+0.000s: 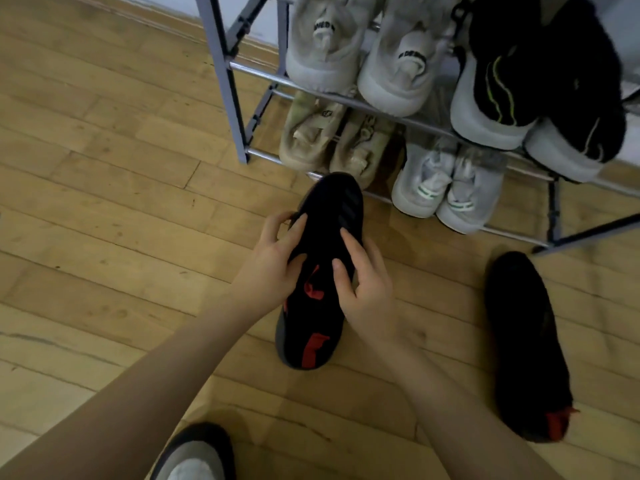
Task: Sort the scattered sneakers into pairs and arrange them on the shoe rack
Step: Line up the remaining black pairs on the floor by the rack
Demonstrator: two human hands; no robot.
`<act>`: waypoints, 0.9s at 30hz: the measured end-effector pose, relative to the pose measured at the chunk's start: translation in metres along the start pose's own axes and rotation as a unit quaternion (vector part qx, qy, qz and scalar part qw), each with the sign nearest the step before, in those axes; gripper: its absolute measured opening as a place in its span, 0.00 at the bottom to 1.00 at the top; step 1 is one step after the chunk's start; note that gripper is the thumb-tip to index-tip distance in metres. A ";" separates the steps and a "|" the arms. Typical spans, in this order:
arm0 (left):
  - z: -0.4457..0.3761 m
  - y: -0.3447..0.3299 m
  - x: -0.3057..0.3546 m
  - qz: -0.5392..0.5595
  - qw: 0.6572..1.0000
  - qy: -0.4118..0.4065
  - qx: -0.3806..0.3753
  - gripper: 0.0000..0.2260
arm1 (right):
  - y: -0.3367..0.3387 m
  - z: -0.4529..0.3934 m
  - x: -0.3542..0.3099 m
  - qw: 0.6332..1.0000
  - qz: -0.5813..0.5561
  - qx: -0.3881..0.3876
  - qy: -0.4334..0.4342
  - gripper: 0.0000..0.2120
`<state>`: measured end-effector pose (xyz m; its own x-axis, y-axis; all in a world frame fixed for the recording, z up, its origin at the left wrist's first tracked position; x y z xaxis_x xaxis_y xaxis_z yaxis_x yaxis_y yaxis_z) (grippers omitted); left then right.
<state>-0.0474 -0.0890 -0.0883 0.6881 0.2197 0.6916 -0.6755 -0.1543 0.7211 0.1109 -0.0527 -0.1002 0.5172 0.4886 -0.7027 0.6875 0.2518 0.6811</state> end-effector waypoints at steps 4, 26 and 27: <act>0.011 -0.028 0.030 0.047 0.998 -0.027 -0.029 0.26 | 0.036 0.023 0.009 0.998 0.039 0.038 -0.038 0.21; 0.038 -0.170 0.145 -0.188 0.969 -0.045 -0.155 0.27 | 0.156 0.131 0.126 0.956 0.272 -0.020 -0.106 0.19; 0.040 -0.173 0.148 -0.204 0.965 -0.061 -0.150 0.27 | 0.162 0.134 0.128 0.951 0.289 -0.026 -0.109 0.19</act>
<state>0.1824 -0.0686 -0.1092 0.9271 0.0847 0.3651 -0.3748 0.2105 0.9029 0.3566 -0.0619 -0.1072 0.8984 0.3740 -0.2301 0.2330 0.0381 0.9717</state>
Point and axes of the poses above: each hand's wrist, its own z-axis away from the middle knuckle, its own y-axis out of the back of the hand, x = y × z, the point moved 1 cm from there along -z, towards the middle knuckle, and after that the axes turned 11 degrees about y, right-handed, at the moved point
